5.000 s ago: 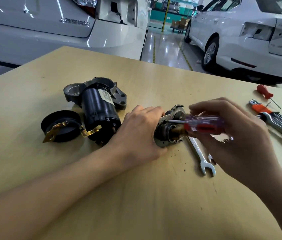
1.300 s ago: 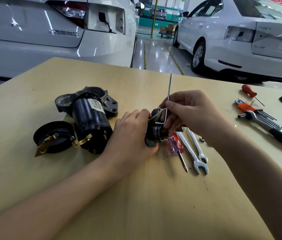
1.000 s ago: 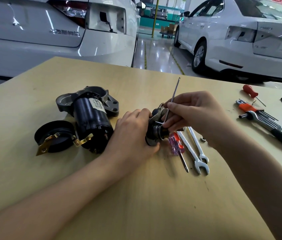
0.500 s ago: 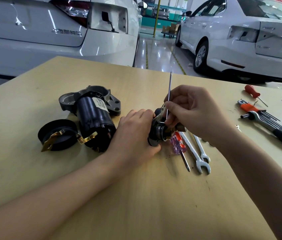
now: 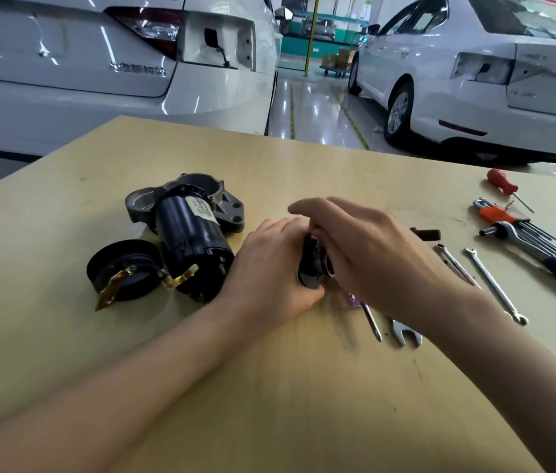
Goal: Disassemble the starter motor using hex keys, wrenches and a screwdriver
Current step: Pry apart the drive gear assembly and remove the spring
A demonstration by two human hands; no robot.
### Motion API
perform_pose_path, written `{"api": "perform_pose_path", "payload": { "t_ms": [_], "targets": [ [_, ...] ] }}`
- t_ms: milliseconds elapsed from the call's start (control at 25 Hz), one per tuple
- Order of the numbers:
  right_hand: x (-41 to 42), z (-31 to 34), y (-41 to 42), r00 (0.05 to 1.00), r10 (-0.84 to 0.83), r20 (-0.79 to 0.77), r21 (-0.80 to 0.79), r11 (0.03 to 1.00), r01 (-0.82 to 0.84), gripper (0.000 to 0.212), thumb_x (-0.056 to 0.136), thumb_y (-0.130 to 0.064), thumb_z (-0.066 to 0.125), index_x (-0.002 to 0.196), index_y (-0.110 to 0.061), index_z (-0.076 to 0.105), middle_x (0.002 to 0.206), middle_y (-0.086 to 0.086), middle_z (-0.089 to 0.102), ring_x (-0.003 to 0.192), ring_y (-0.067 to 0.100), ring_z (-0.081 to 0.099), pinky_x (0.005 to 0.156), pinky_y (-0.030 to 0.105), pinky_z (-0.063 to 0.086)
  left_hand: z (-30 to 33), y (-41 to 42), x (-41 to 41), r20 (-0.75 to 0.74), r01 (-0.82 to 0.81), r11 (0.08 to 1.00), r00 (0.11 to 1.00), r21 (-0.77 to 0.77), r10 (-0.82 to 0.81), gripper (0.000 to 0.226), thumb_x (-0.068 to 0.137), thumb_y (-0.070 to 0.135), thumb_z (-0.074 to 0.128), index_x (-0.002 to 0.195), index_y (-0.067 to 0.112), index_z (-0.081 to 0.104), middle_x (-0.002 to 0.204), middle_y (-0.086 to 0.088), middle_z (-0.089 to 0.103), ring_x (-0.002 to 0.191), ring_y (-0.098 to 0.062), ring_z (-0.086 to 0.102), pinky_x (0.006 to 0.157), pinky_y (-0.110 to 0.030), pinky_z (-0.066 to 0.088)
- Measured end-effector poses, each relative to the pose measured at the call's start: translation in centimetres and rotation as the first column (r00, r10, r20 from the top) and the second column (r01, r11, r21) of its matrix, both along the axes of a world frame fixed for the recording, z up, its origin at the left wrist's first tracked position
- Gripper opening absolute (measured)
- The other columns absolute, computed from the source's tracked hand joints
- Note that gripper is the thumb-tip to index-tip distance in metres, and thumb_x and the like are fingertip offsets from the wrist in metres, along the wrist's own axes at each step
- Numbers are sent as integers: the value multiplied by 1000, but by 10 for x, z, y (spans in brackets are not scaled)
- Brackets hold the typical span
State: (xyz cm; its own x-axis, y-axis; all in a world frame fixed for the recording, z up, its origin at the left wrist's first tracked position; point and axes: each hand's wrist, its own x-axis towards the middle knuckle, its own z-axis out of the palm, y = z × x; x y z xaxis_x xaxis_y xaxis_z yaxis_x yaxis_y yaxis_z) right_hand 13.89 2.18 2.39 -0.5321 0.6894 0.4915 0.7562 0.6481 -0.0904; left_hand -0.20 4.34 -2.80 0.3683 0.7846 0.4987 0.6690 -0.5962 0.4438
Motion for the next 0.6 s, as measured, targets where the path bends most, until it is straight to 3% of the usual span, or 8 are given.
{"api": "perform_pose_path", "payload": {
  "t_ms": [80, 160, 280, 360, 440, 600],
  "targets": [
    [10, 2, -4, 973, -65, -222, 19, 997, 71, 29, 83, 2, 66, 108, -13, 68, 87, -2, 72, 73, 17, 66, 67, 33, 53, -2, 2, 0, -17, -20, 1000, 1000, -6, 20, 38, 68, 29, 76, 95, 17, 52, 91, 6, 55, 89, -15, 48, 76, -27, 40],
    [21, 7, -5, 854, -181, -488, -94, 983, 155, 18, 80, -9, 74, 93, -21, 72, 77, -14, 73, 69, 2, 65, 64, 15, 51, -3, 3, -2, -8, -34, 999, 999, -11, 33, 40, 66, 28, 77, 93, 19, 48, 87, 8, 50, 85, -13, 45, 71, -24, 33],
    [26, 10, -6, 641, -267, -719, -349, 937, -1, 11, 77, -8, 76, 80, -18, 72, 70, -7, 74, 64, 4, 69, 59, 17, 55, -2, 1, -2, -12, -36, 999, 999, -11, 35, 40, 65, 25, 76, 92, 19, 46, 86, 8, 48, 86, -15, 45, 70, -25, 31],
    [21, 10, -4, 569, -302, -765, -449, 883, -135, 11, 81, -4, 70, 86, -14, 71, 71, -1, 74, 62, 9, 70, 57, 17, 54, -2, 1, -1, -18, -36, 999, 999, -14, 35, 41, 66, 25, 75, 91, 22, 43, 86, 9, 46, 85, -14, 44, 70, -26, 31],
    [17, 9, 1, 558, -323, -764, -494, 849, -185, 14, 87, -1, 61, 94, -13, 65, 68, 1, 73, 58, 10, 67, 54, 18, 52, -2, 2, -1, -22, -34, 999, 999, -20, 33, 42, 67, 26, 75, 92, 23, 41, 86, 9, 46, 85, -13, 43, 70, -26, 31],
    [13, 8, 4, 514, -358, -779, -495, 855, -154, 17, 87, 4, 61, 93, -12, 61, 69, 8, 71, 60, 19, 68, 59, 28, 59, -3, 1, -3, -22, -24, 1000, 999, -17, 23, 41, 68, 25, 75, 94, 20, 45, 88, 8, 48, 85, -14, 43, 72, -26, 34]
  ]
}}
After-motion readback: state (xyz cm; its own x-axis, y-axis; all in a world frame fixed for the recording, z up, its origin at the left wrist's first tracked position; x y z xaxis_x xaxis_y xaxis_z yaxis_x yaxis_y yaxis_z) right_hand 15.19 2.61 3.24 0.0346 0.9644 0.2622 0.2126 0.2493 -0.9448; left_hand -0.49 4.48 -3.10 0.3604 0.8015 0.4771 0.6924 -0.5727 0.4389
